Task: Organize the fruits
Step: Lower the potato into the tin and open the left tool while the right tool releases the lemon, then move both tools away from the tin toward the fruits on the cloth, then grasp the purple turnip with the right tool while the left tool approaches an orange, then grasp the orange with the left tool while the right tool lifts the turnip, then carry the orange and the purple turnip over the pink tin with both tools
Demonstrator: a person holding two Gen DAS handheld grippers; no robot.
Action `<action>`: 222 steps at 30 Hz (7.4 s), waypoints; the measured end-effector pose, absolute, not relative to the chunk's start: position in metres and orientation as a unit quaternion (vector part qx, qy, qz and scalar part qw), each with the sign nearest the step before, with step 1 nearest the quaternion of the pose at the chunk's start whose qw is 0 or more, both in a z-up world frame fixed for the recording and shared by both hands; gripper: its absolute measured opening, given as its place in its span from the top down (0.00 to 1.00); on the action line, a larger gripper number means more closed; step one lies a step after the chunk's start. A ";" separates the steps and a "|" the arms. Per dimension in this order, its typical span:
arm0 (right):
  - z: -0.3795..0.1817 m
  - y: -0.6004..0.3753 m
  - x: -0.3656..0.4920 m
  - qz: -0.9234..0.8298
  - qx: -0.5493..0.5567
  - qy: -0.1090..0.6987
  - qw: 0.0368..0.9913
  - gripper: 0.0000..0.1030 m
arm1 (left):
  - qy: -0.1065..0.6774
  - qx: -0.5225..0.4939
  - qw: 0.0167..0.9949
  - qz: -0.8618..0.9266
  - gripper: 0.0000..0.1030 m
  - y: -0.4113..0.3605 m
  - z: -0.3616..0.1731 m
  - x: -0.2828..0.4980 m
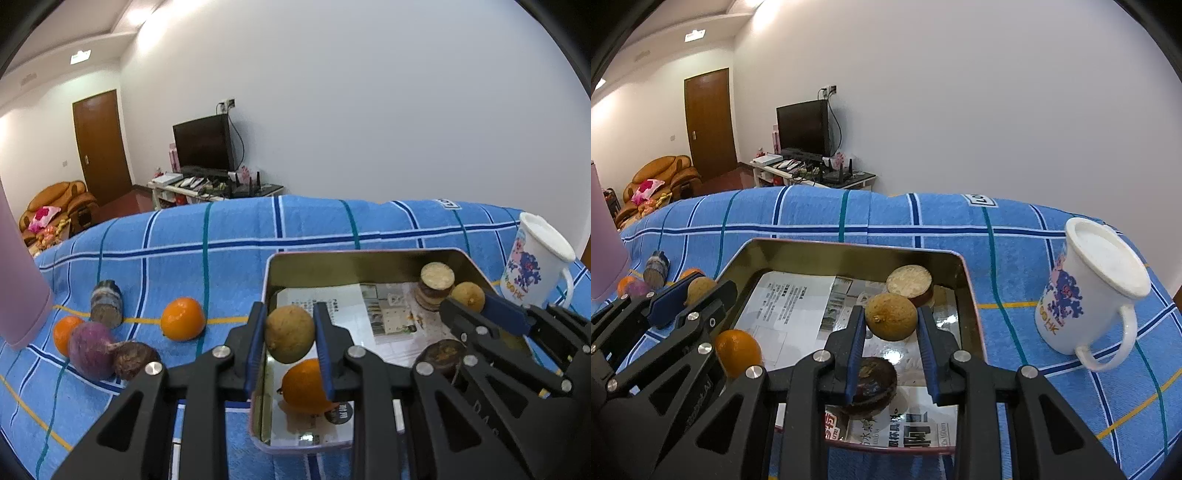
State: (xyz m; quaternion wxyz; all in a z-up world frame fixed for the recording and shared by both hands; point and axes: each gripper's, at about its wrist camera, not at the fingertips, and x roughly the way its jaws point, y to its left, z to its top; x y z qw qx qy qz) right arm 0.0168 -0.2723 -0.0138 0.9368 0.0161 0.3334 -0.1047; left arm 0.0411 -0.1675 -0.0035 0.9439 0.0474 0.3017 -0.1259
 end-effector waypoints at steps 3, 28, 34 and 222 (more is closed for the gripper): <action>-0.018 -0.272 0.019 -0.101 0.016 0.340 0.935 0.71 | 0.305 0.046 0.943 -0.124 0.73 -0.167 -0.004 0.043; -0.031 -0.278 0.030 -0.062 0.076 0.372 0.923 0.68 | 0.282 0.043 0.955 -0.085 0.25 -0.153 -0.001 0.038; -0.028 -0.283 0.026 -0.061 0.093 0.362 0.926 0.66 | 0.267 0.030 0.961 -0.058 0.04 -0.140 0.003 0.036; 0.005 -0.096 -0.014 0.020 -0.034 0.226 0.973 0.46 | 0.289 -0.012 0.956 0.046 0.52 0.046 -0.008 0.036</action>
